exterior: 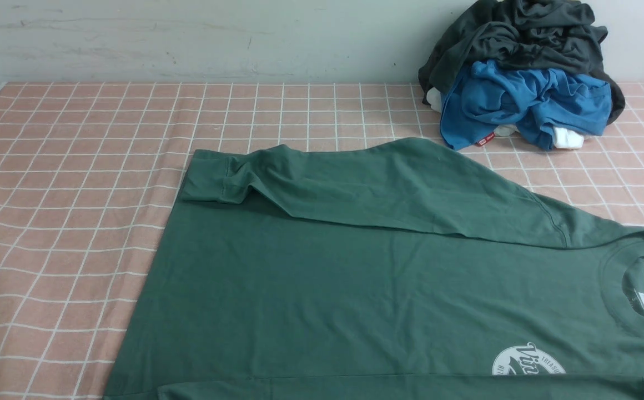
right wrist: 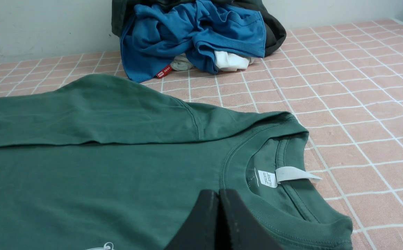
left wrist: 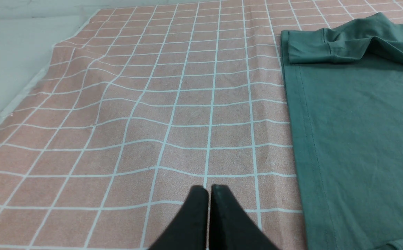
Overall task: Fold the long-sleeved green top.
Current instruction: Use the left arm to clamp the cuff closest to it
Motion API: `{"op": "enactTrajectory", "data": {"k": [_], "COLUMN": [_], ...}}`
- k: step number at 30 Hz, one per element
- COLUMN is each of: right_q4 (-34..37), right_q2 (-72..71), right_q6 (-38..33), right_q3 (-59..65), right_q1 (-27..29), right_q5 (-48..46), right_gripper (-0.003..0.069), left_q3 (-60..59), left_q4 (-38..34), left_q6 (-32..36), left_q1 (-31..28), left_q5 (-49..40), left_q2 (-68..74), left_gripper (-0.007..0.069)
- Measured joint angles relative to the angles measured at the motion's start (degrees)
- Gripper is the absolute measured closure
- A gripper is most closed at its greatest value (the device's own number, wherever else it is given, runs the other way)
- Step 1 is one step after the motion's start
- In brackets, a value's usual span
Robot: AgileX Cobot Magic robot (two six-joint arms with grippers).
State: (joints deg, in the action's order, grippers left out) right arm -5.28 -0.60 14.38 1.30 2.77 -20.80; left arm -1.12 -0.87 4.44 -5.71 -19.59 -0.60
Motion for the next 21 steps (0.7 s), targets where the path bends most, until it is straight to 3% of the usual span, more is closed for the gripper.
{"op": "enactTrajectory", "data": {"k": [14,21], "right_q4": [0.0,0.0], "right_q2": [0.0,0.0], "right_q6": [0.0,0.0], "right_q3": [0.0,0.0], "right_q1": [0.0,0.0], "right_q5": [0.0,0.0], "right_gripper": [0.0673,0.0673], "left_q3": [0.0,0.0], "left_q4": [-0.1,-0.1], "left_q6": [0.0,0.0], "left_q1": [0.0,2.8], "left_q5": [0.0,0.0], "left_q2": [0.0,0.0], "left_gripper": [0.0627,0.0627]}}
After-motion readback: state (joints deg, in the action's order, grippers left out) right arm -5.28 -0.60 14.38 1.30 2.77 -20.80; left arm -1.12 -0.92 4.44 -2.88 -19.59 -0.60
